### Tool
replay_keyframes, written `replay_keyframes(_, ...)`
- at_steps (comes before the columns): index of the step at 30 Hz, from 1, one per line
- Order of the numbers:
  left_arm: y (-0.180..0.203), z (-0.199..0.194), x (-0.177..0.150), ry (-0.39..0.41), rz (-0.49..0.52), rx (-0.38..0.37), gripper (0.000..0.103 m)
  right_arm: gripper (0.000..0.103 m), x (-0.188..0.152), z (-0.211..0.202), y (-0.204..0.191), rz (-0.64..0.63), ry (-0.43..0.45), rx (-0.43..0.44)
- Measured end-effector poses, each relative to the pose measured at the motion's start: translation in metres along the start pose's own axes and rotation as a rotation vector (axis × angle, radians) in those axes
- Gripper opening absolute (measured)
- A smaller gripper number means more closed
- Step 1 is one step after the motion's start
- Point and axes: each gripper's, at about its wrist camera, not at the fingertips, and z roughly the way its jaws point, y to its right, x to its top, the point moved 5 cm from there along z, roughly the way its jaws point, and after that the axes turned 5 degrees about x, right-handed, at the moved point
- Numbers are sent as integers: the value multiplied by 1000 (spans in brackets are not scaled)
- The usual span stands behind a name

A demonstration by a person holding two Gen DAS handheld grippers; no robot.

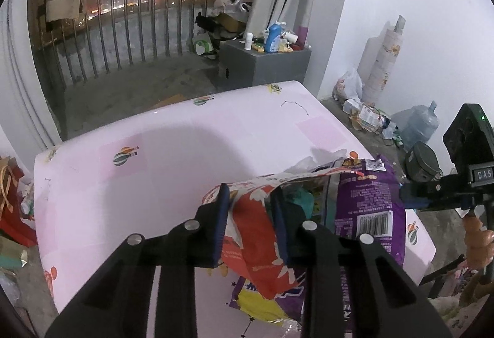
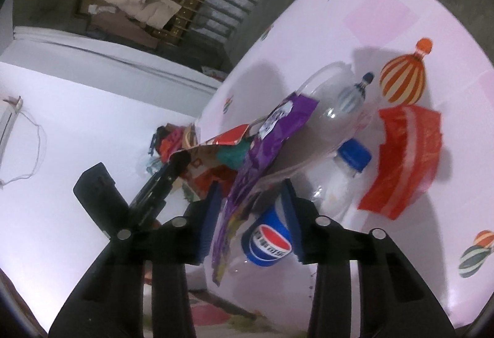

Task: Collect trash
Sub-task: 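Grasp the purple snack bag with the right tool while the left tool grasps the red-white bag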

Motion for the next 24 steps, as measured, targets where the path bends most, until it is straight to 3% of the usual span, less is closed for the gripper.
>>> replay_keyframes(6,0,-1,0,7,4,8,24,22,-1,11,-2,20,-21,24)
replay_keyframes(12,1,0,2,12,7,18,22,22,-3,16,2,55,-34,66)
replay_keyframes(17,-2,1,4,15,-4,20,21,32,-8,12,1,34,-27,65)
replay_keyframes(21,-3,1,4,15,-3,21,21,56,-9,16,1,47,-20,61)
replay_keyframes(24,-4,2,4,16,-7,23,21,55,-11,23,3,53,-21,51)
